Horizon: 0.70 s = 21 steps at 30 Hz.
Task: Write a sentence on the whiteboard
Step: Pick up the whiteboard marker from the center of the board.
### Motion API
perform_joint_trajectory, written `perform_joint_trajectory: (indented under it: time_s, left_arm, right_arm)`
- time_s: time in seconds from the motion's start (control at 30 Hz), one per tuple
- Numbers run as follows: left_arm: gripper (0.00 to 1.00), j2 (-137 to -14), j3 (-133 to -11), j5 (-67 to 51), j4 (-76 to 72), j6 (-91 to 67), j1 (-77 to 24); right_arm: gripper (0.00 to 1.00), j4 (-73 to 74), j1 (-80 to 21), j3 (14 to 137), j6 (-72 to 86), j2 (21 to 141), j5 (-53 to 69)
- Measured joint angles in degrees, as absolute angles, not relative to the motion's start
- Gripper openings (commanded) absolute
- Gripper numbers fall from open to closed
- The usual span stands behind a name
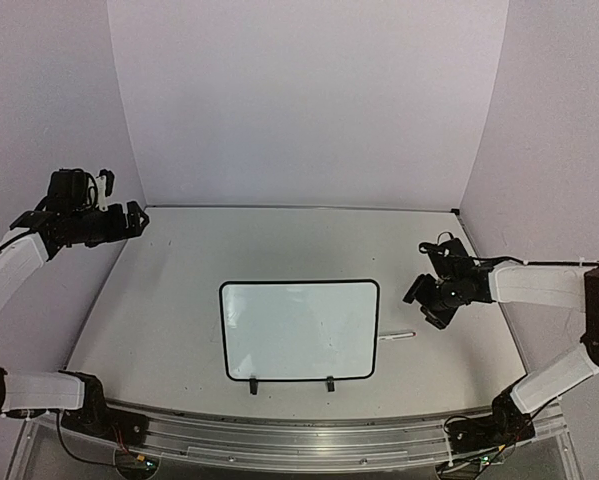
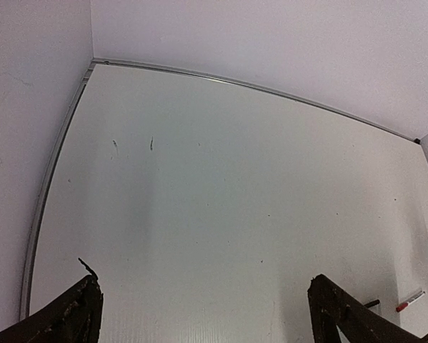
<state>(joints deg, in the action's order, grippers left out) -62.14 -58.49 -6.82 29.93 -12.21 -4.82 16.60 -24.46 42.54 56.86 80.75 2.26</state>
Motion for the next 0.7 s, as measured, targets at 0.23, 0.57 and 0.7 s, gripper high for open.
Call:
perform_joint_trajectory:
  time_s: [0.23, 0.57, 0.7]
  left_arm:
    - [0.99, -62.11, -58.48, -7.87, 29.93, -11.91, -4.92]
    - [0.99, -62.11, -58.48, -7.63, 29.98, -11.73, -5.25]
    - [0.99, -62.11, -58.48, -7.36, 29.98, -11.73, -5.3]
  right_arm:
    - [0.67, 16.16, -27.11, 42.76, 64.77, 85.8, 1.82]
    - [0.6, 15.86, -29.83, 43.43, 71.38, 89.95, 1.22]
    - [0.53, 15.65, -30.13, 44.32, 72.25, 91.27, 0.65]
